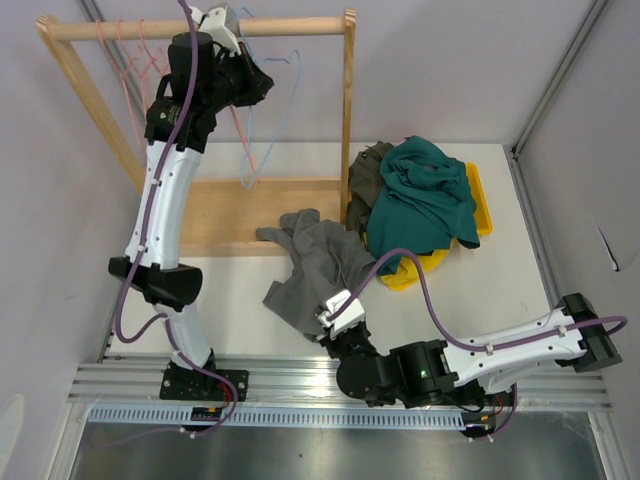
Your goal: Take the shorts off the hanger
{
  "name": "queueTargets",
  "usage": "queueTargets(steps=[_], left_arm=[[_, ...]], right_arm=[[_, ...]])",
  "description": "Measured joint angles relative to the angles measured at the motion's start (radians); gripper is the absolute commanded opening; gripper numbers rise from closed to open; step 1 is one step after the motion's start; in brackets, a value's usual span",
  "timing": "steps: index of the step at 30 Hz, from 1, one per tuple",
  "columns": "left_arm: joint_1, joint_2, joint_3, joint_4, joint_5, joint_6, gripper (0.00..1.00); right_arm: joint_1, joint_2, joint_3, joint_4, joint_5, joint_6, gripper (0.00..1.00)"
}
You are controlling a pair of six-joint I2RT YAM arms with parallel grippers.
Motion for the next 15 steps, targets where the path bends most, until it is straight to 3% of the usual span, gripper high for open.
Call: queueTargets(steps=[1,4,5,9,13,15], left_arm=[[0.0,0.002,-0.004,0.0,0.0,0.003,0.08],[0.0,0.001,-0.035,0.007,0.006,0.018,0.53],[0.0,-0.006,-0.064,0.015,0.008,0.019,0.78],[0.0,-0.056,-0.177,0.045,0.018,0.016,0.99],[0.0,-0.121,-0.265,0.04,0.042,0.013,0.99],[0.0,-0.158,-0.287,0.039,0.068,0.011,0.99]], right_arm=[[0.0,-0.001,0.007,0.003,0.005,-0.023,0.0],[0.0,-0.01,0.034,0.035,0.02,-0.116,0.0],[0.0,-0.018,0.043,0.063,0.025,-0.168,0.0],[-0.022,-0.05,0.112,0.181,0.027,-0.393,0.0],[-0.133,-0.058,0.266,0.235,-0.046,-0.554,0.0],[-0.246,-0.058,0.364,0.227,-0.111,-0.594,0.0]])
